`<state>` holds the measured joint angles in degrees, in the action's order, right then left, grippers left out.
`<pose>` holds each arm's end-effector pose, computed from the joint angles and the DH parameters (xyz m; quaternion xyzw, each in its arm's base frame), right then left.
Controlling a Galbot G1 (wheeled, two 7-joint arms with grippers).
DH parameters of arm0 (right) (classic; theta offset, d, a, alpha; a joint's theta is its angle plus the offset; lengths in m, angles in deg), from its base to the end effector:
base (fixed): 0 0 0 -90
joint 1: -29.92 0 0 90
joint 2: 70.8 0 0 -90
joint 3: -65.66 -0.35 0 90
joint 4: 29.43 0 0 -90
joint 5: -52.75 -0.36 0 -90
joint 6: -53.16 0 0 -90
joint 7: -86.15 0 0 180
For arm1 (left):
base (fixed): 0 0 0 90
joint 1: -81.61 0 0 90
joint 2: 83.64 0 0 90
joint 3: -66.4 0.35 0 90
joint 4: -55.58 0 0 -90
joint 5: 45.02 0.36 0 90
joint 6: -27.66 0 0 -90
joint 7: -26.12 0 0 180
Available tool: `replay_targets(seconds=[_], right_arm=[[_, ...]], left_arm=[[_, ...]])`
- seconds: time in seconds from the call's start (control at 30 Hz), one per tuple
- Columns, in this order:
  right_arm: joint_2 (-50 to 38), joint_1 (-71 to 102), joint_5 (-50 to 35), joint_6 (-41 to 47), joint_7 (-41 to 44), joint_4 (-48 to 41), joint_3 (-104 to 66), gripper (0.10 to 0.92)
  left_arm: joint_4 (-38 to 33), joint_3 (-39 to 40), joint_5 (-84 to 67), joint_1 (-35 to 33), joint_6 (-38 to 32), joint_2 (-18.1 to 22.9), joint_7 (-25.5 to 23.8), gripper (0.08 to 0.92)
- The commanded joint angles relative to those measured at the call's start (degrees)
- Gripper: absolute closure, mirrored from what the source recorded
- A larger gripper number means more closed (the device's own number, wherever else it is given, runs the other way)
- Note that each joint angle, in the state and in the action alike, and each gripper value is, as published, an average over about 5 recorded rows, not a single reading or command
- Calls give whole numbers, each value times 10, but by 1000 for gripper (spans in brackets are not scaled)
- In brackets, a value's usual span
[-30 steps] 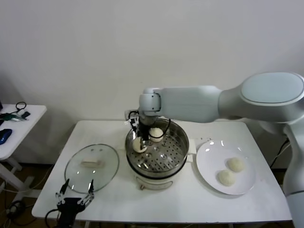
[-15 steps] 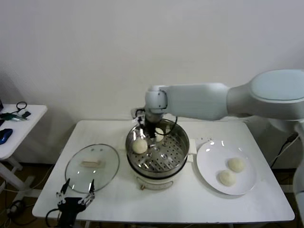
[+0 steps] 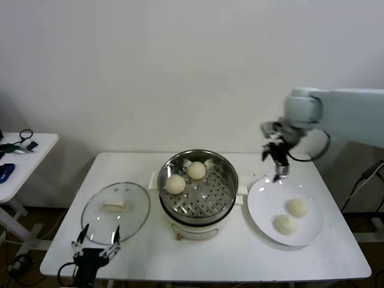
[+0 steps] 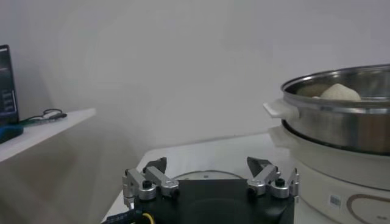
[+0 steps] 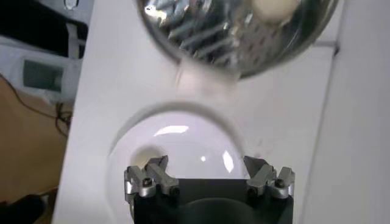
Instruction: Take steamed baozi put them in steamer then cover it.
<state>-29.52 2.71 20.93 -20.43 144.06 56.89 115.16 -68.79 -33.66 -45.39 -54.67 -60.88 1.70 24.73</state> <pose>0.4998 -0.1265 -0.0502 0.5127 -0.5036 0.5338 0.4456 0.0995 0.0637 -0.3096 0.0300 -0.9897 -0.0825 0.1132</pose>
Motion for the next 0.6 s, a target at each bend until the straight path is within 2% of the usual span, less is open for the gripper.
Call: replay_targets(seconds=[0.03, 0.37, 0.6], right_arm=[[-199, 212, 141, 6, -30, 49, -106, 203], [-193, 456, 206, 33, -81, 3, -329, 203], [-157, 479, 212, 34, -94, -38, -360, 203]], left_arm=[[-2, 0, 2, -2, 1, 1, 0, 177], [-4, 0, 7, -7, 0, 7, 2, 177], [-4, 3, 12, -8, -3, 11, 2, 177]])
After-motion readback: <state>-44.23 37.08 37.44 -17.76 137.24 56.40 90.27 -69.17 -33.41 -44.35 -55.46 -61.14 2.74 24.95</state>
